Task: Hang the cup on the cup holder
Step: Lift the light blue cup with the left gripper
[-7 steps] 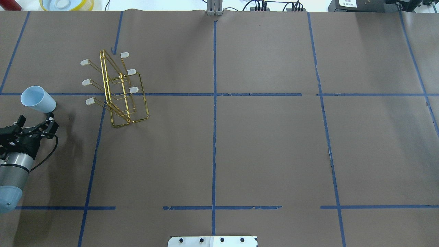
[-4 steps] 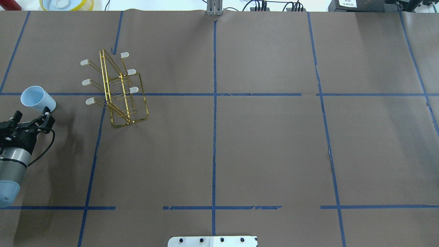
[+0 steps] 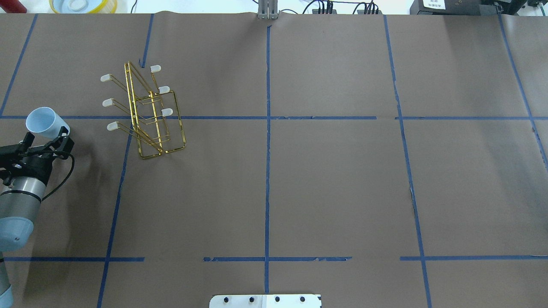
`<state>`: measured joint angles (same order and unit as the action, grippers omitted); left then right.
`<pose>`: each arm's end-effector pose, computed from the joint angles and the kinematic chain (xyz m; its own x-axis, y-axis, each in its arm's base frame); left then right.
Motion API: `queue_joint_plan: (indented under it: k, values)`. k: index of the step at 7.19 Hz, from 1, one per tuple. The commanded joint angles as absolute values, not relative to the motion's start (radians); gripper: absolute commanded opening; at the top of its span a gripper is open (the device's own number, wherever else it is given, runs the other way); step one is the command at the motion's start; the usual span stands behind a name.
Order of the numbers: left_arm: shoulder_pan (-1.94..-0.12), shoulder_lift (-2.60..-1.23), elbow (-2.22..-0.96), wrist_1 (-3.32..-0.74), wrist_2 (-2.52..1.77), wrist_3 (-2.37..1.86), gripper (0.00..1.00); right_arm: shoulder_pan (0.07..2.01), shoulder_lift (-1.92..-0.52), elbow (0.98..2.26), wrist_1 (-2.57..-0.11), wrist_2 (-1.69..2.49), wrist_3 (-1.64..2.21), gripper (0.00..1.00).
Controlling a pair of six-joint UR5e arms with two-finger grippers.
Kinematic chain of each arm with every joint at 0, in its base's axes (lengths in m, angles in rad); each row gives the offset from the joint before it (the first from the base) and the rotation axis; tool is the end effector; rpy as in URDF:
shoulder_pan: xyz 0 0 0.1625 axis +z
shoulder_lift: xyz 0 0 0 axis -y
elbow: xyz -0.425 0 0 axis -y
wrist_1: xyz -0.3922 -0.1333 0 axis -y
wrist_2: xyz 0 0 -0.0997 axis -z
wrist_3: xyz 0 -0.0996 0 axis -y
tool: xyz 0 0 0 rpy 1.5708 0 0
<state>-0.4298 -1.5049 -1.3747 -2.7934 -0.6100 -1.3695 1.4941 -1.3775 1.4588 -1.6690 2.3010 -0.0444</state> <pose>0.3238 -0.3849 0.6391 0.6802 -0.1858 -0.7091 0.7280 0.2837 0.6241 0.0229 -0.5744 0.6236 0.7396 -0.0900 0.6670 0.1095 0.9939 0.0127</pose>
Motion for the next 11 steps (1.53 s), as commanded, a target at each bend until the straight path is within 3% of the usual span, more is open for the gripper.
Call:
queue_joint_plan:
  k: [1,9,10,11]
  values:
    - [-0.463,-1.515,-1.362,-2.793,-0.658,-1.368,0.99,1.494,-1.378,1.459,-1.669,2.301,-0.044,1.0]
    - [-0.523,-1.6,-1.27,-2.792,-0.73,-1.353,0.99,1.494,-1.378,1.459,-1.669,2.301,-0.044,1.0]
    - [-0.523,-1.6,-1.264,-2.792,-0.73,-1.353,0.96,1.494,-1.378,1.459,-1.669,2.301,-0.044,1.0]
    - [-0.523,-1.6,-1.264,-2.792,-0.73,-1.353,0.86,1.494,-1.378,1.459,-1.669,2.301,-0.044,1.0]
